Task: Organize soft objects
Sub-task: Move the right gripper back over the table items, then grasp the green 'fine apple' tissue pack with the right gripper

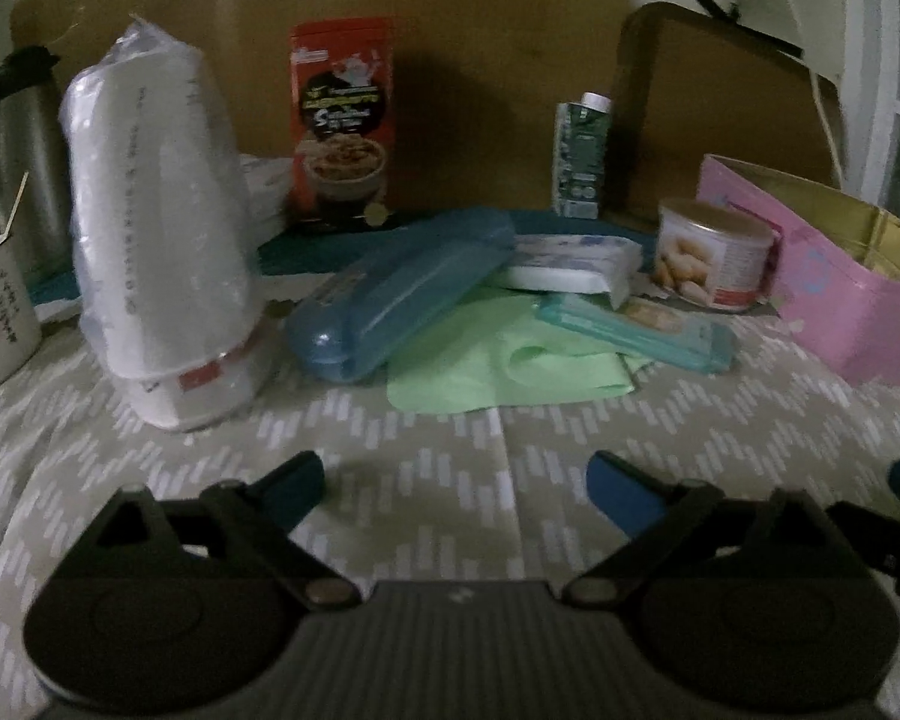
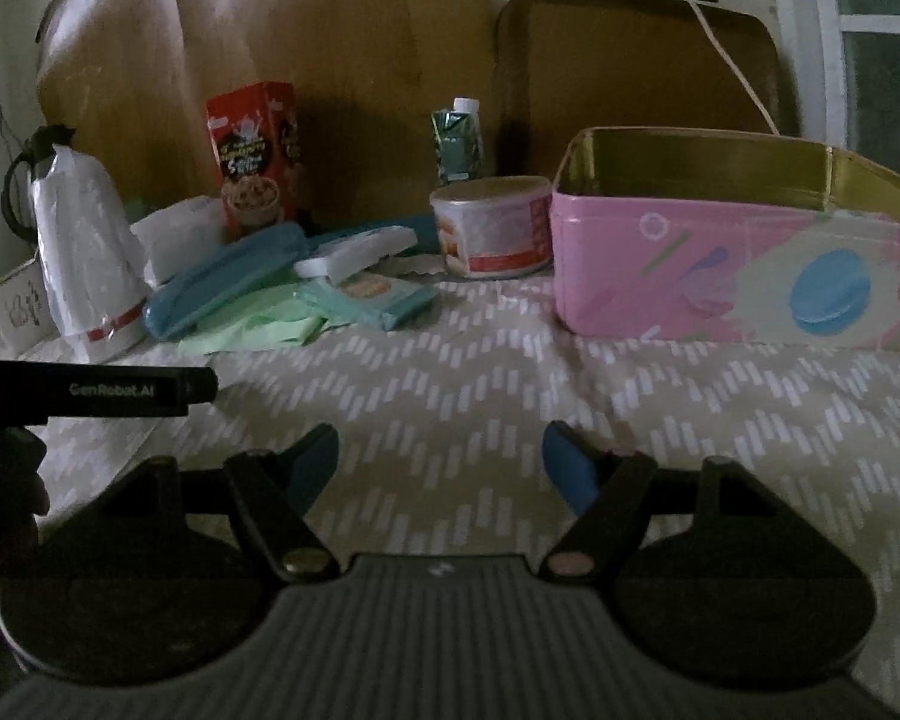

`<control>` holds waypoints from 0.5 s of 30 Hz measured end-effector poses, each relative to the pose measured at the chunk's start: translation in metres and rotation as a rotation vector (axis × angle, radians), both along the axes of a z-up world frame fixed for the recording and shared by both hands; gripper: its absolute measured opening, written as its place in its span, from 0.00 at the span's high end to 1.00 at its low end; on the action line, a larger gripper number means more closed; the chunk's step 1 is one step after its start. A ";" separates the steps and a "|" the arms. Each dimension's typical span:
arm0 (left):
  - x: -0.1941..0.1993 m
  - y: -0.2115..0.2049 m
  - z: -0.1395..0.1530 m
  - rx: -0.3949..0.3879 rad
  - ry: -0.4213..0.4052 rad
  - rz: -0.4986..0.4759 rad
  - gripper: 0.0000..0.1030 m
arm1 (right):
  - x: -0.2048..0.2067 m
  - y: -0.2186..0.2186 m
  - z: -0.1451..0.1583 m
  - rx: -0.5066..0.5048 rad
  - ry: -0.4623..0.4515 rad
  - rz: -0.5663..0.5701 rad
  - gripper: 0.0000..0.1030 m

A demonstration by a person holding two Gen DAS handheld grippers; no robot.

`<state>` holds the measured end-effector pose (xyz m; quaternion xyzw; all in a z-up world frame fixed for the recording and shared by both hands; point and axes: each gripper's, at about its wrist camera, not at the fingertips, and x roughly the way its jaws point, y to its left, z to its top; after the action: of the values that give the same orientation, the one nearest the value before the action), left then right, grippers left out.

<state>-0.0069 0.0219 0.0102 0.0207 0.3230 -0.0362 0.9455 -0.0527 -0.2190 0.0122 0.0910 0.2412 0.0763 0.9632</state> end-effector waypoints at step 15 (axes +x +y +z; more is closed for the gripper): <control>0.000 0.012 0.001 -0.095 -0.013 -0.016 0.02 | 0.059 0.023 0.010 -0.124 0.038 0.079 0.25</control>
<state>-0.0072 0.0337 0.0111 -0.0213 0.3146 -0.0589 0.9472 0.0064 -0.1959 0.0225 0.0232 0.2672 0.0972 0.9584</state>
